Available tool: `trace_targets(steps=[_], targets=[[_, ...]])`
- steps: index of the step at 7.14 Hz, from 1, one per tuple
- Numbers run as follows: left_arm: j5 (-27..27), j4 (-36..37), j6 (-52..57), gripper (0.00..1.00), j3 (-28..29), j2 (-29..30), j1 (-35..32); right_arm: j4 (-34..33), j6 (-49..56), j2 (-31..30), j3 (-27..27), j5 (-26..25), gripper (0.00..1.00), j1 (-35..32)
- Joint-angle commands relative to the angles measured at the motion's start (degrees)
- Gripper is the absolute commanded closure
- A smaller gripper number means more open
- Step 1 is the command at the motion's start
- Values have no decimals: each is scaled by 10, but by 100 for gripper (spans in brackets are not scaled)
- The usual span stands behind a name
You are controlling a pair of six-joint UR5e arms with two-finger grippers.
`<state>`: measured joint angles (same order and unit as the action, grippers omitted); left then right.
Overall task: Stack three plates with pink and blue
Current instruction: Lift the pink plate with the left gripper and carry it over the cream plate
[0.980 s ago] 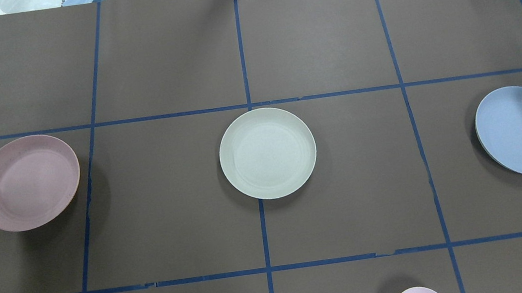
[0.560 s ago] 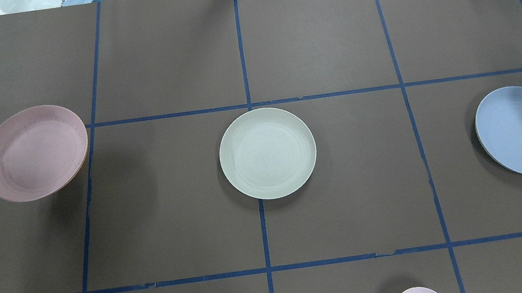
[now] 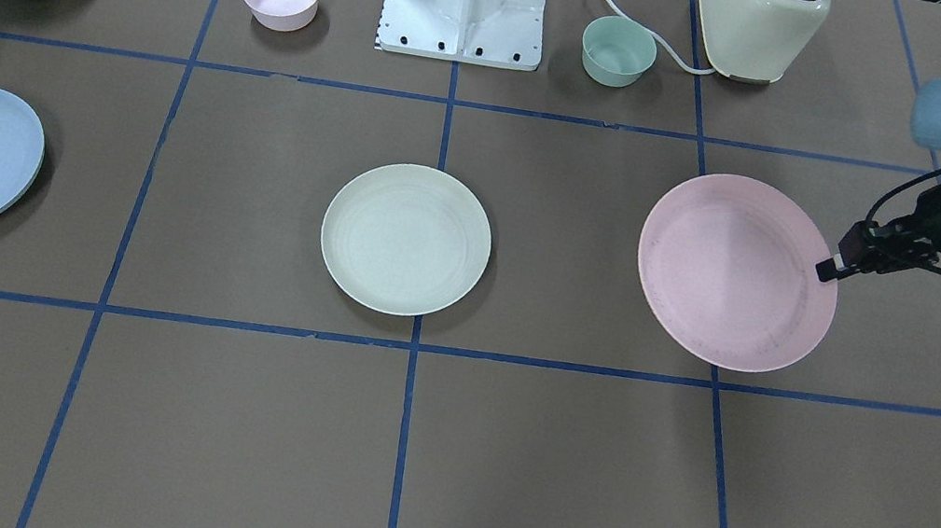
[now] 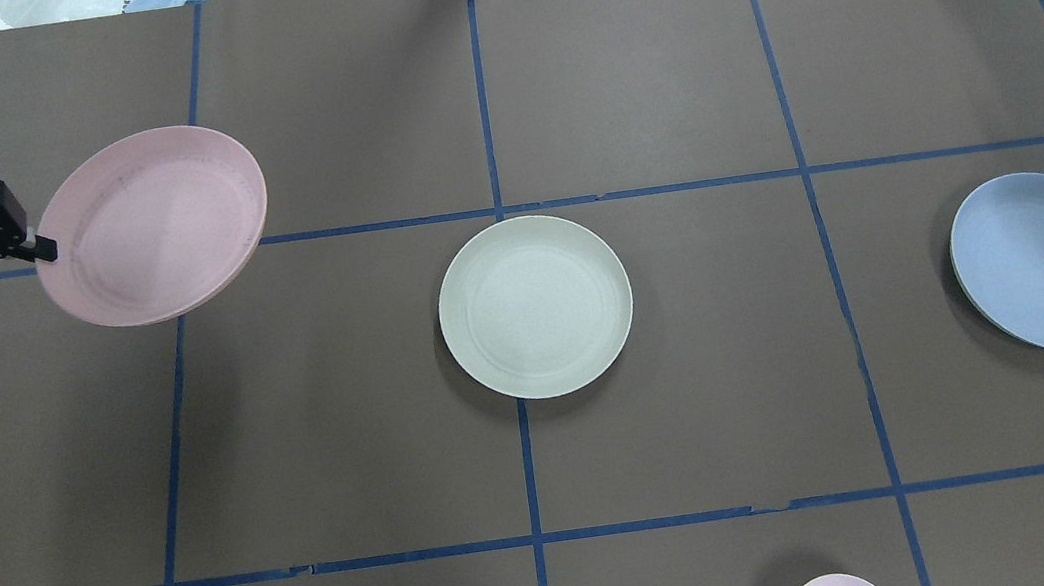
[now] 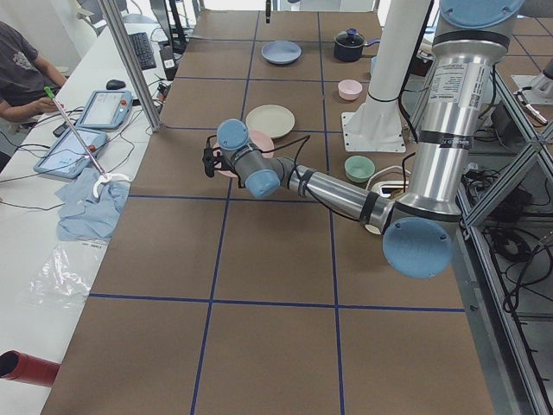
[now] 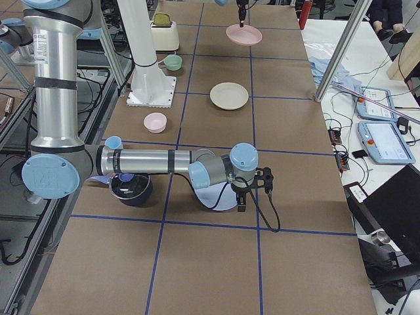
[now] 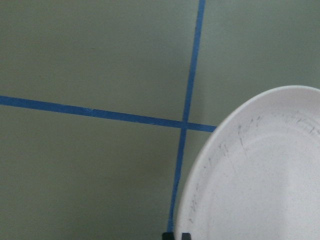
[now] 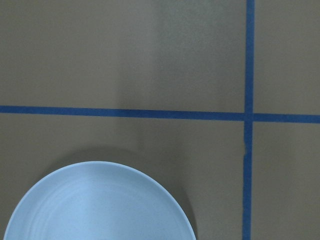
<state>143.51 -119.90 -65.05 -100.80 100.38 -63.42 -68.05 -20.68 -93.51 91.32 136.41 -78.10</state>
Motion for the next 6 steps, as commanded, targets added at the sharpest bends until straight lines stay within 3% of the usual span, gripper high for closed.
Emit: trace_targets(steps=[1,4,6], targets=[[-25,11,-102,100,-20,47,60,127,-74,-25,-34,-19,0,54],[-131,10,-212,100,-18,97,188,242,-81,-26,-126,-30,0,82],[-133,10,-222,100,-17,104,196,256,-83,-26,-144,-32,3,82]])
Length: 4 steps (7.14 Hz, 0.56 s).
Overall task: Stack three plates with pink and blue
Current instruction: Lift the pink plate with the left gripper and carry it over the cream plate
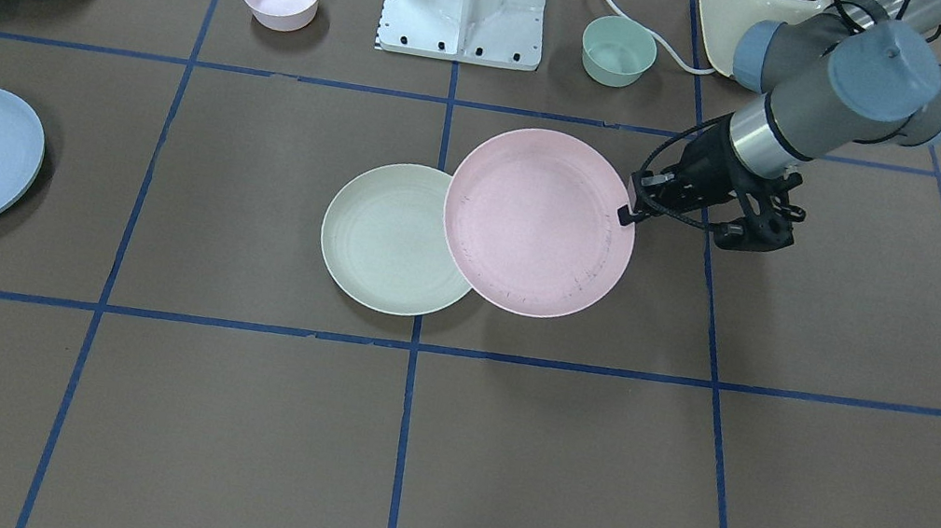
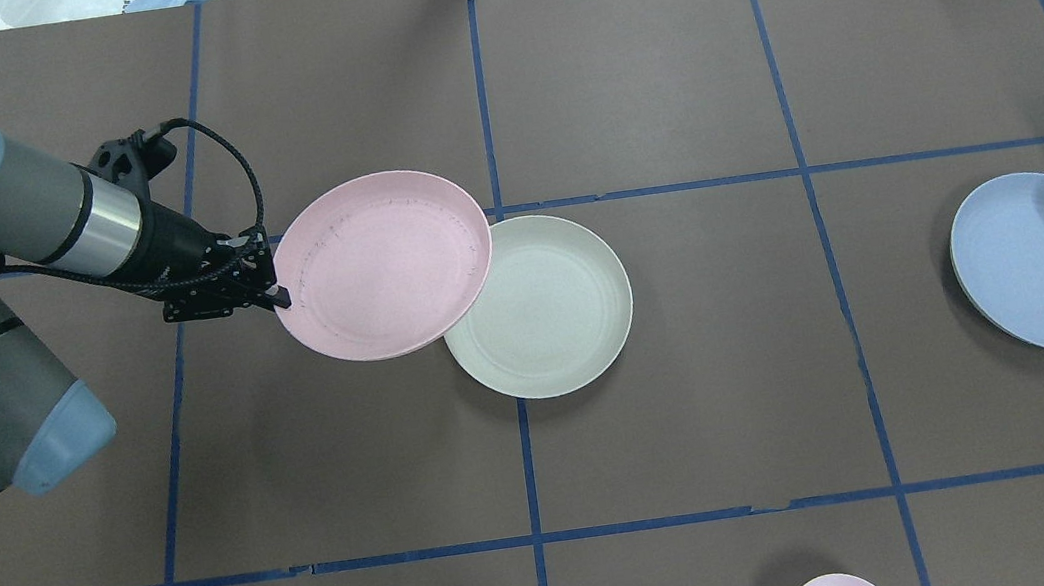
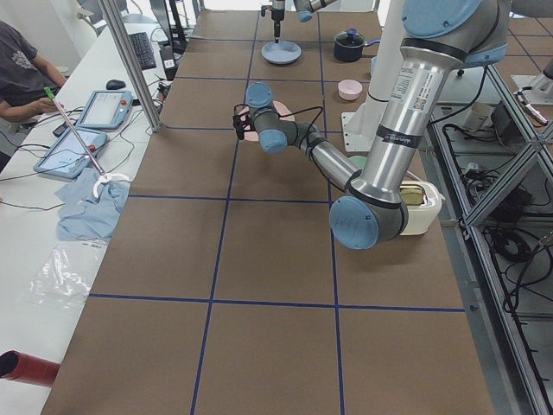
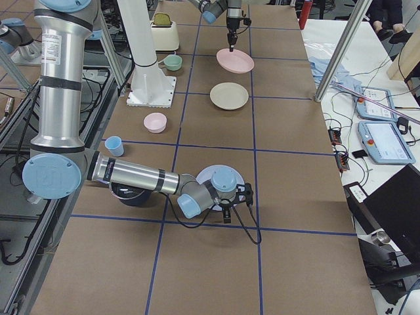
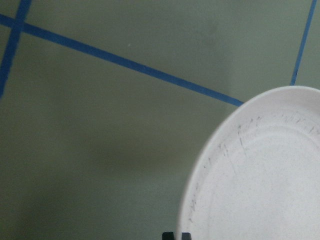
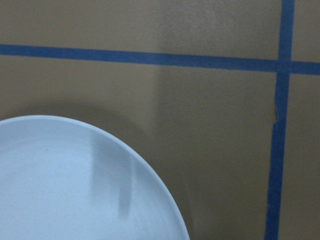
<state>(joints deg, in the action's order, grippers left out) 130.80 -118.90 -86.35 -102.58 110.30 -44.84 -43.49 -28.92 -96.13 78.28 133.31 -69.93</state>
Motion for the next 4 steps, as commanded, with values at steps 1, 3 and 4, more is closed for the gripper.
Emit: trace_targets(steps=[1,3,4], targets=[[-7,0,-9,100,1,5,12,10,-8,1,-13,5,52,1],[-19,-1,-9,100,7,7,15,10,-10,2,-9,10,100,1],[-20,-1,-9,100,10,8,21,10,-10,2,-4,19,100,2]])
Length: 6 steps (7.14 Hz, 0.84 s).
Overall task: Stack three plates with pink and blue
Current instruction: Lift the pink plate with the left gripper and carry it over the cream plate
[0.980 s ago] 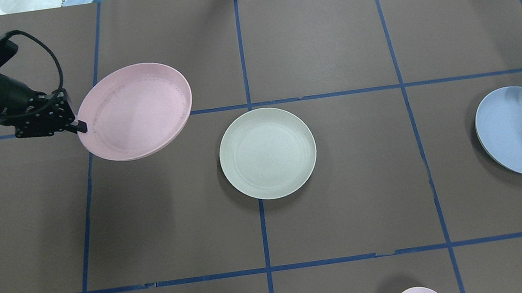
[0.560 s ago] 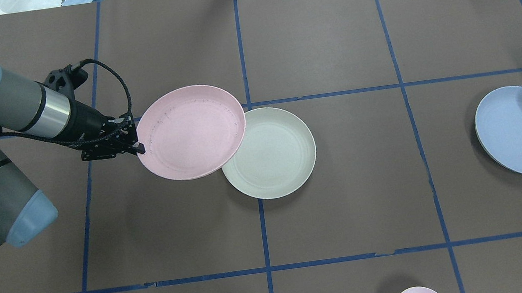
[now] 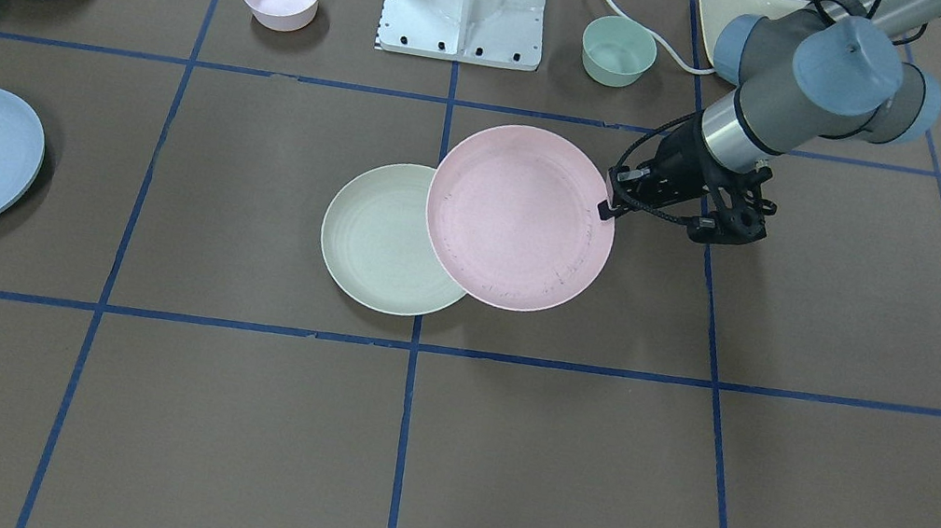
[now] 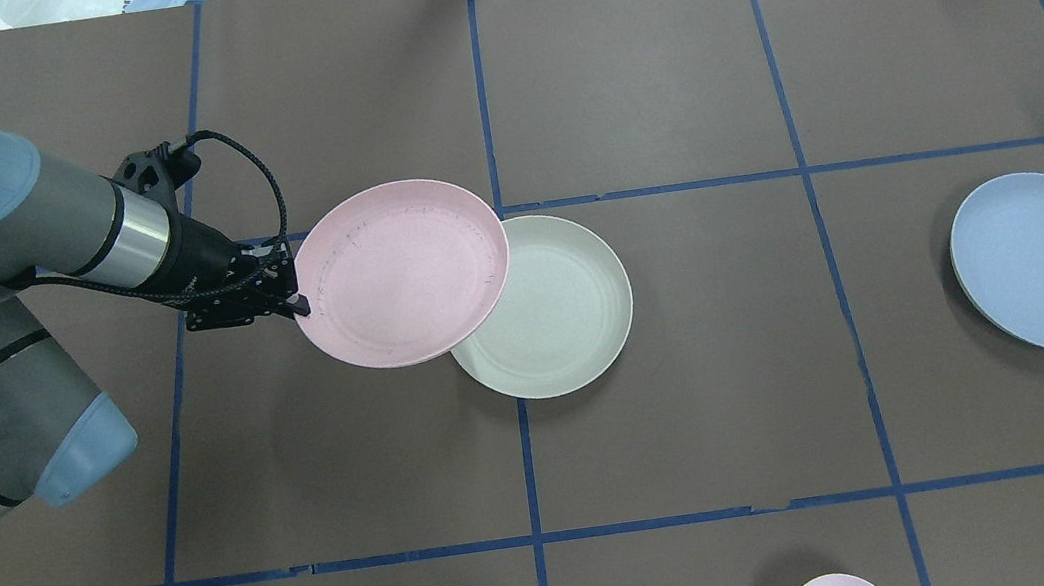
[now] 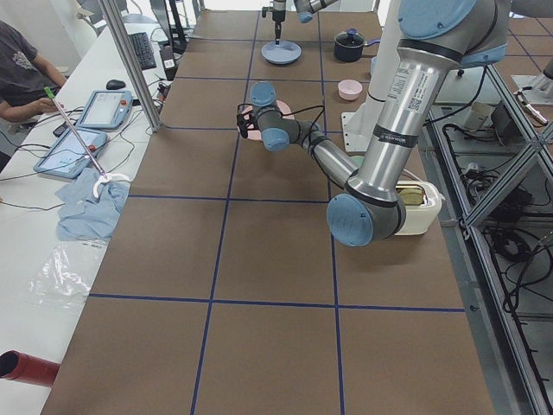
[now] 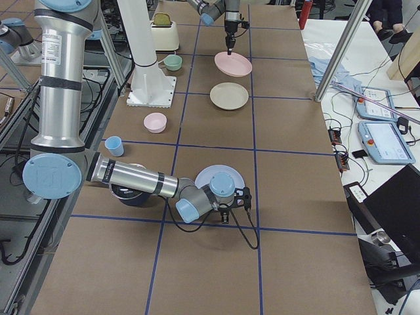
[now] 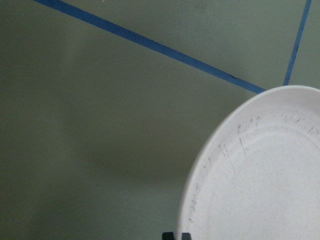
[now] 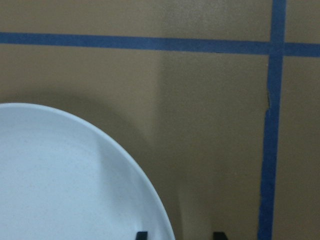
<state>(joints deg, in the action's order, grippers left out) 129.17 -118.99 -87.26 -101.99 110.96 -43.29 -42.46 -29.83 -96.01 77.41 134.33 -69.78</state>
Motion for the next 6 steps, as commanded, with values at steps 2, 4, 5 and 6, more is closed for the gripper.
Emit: trace_targets(steps=[2,4,5,6], targets=[[-40,1,-11,100,7,14,38,0,-2,0,22,54,100,0],[-71,-1,-55,100,27,55,78,-1,-12,4,43,83,100,-2],[-80,-2,-71,100,42,73,92,-6,-13,7,55,97,100,-3],[-96,-4,-85,100,64,93,105,-7,-17,10,56,113,100,-9]])
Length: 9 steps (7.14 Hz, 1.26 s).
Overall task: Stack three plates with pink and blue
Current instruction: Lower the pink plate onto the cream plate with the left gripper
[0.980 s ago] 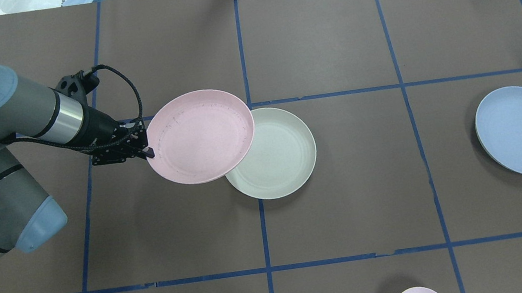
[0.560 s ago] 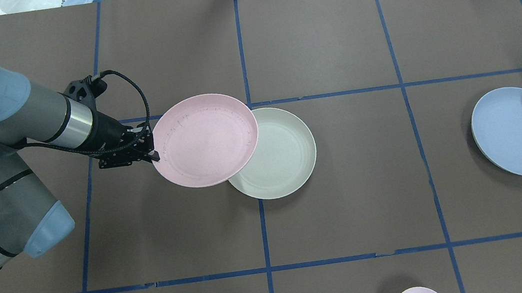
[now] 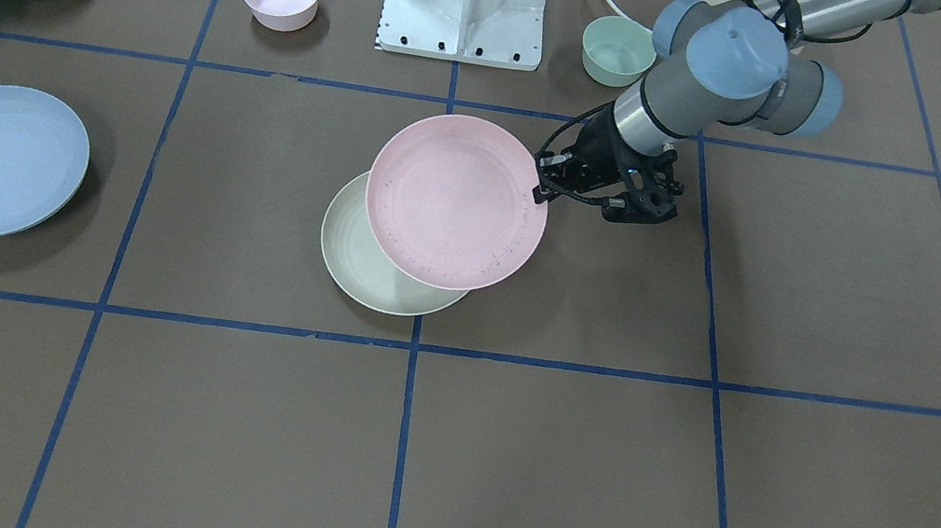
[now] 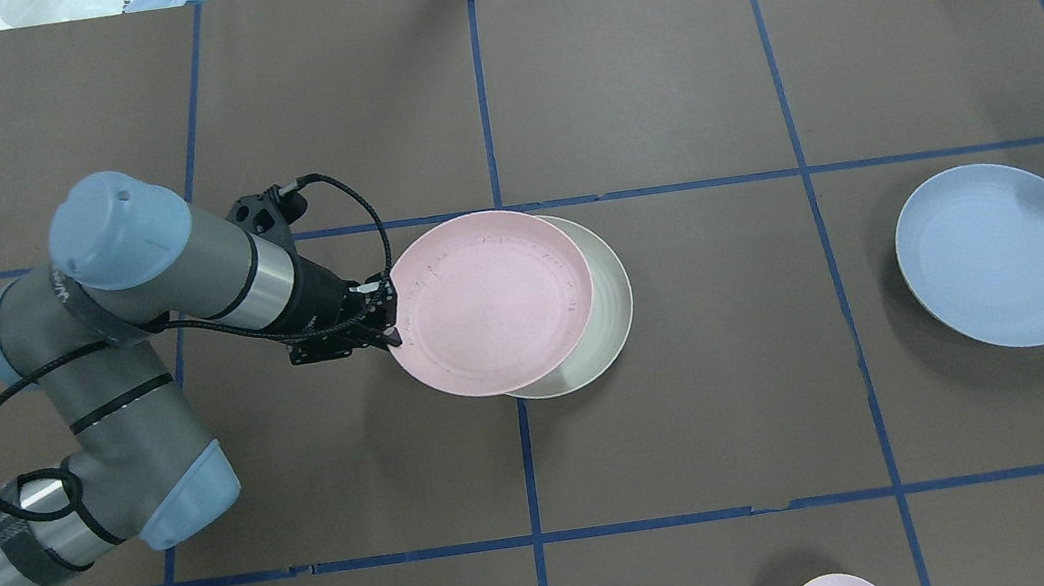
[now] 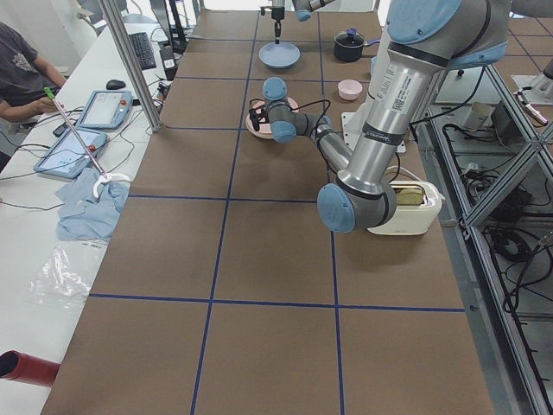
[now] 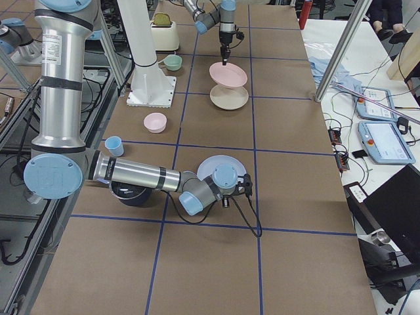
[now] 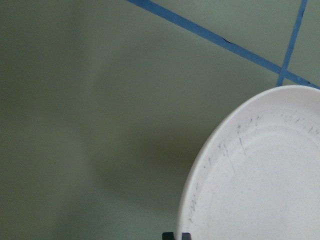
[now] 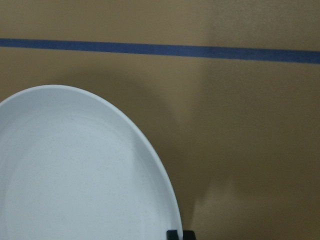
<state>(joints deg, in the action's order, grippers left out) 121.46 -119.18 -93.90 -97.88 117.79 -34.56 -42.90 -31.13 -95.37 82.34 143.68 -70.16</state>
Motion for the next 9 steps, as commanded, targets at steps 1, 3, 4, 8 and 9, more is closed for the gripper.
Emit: trace_targets(steps=[1,3,4,8,9], targets=[[-35,-6,-21,100,36,37,19,-3,-11,11,6,41,100,-16],[-35,-9,-20,100,46,45,19,-3,-25,13,11,51,100,-24],[-36,-15,-20,100,57,46,19,-3,-25,17,12,52,100,-26],[-64,-60,-9,1,103,60,20,-4,-52,20,30,70,100,-30],[-61,-58,-7,0,86,53,17,-6,-87,25,51,71,100,-29]])
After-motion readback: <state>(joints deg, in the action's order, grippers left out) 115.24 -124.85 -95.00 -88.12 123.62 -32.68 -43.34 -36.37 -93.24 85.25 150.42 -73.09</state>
